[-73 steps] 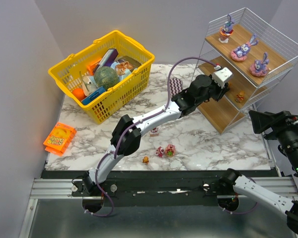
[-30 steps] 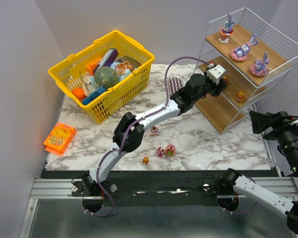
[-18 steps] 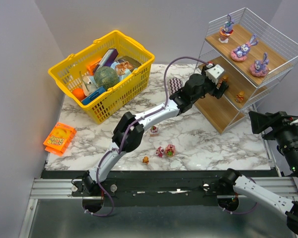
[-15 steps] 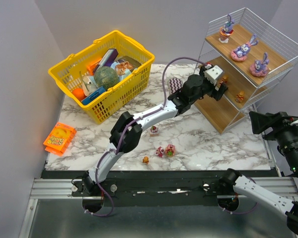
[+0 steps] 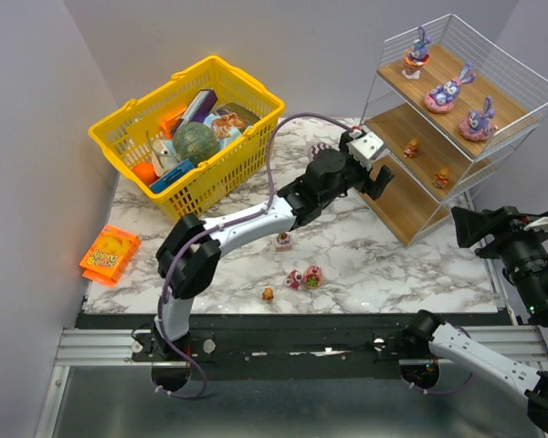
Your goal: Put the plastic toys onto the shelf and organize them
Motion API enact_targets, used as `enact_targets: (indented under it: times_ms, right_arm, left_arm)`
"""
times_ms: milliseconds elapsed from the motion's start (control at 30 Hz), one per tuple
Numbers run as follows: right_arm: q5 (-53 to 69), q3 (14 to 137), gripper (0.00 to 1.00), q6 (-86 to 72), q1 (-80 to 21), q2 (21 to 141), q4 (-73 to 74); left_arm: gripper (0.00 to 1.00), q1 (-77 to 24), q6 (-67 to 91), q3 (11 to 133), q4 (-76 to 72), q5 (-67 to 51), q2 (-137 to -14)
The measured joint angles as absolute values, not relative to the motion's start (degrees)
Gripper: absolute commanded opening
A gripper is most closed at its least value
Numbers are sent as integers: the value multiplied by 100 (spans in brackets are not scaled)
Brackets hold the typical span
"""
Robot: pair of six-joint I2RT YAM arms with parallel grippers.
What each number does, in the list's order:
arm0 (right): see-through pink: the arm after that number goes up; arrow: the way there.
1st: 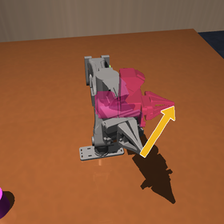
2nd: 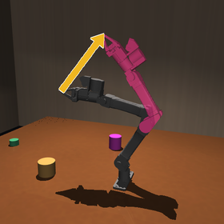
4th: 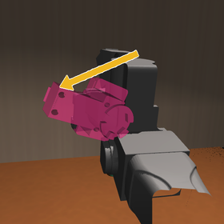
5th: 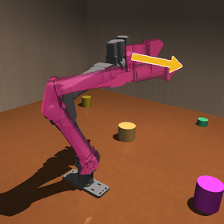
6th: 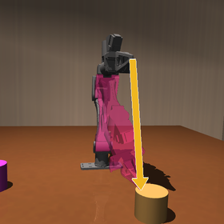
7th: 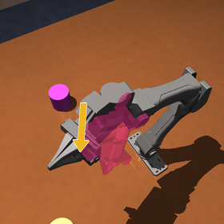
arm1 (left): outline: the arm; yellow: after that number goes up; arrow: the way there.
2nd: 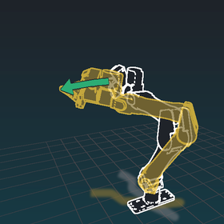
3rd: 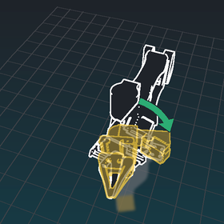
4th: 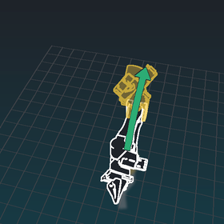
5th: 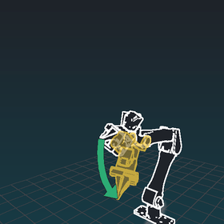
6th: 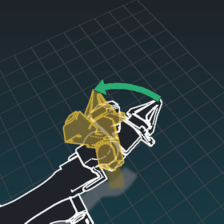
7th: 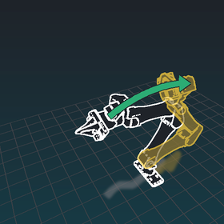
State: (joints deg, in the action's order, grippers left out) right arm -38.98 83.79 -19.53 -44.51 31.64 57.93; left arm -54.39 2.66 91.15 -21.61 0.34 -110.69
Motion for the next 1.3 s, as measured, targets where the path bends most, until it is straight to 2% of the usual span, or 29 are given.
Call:
enact_targets:
  times_ms: [200,467,767,1000,1300]
  right_arm:
    - [-3658,8084,72,-1968,-4451,3168,5625]
    - [-2930,7408,72,-2130,-4451,3352,5196]
    - [-2176,6742,72,-2383,-4451,3682,4744]
    - [-1994,6737,72,-2443,-4451,3732,4644]
    - [-1975,6737,72,-2596,-4451,3664,4657]
  left_arm:
    - [99,-5500,497,8125,-1900,593,-9668]
    - [98,-5592,1562,6635,-464,1411,-7752]
    - [96,-6860,3341,4023,1223,2018,-5697]
    - [95,-7341,4460,3304,1822,2512,-5196]
    - [89,-7575,5347,3024,2130,3039,-5894]
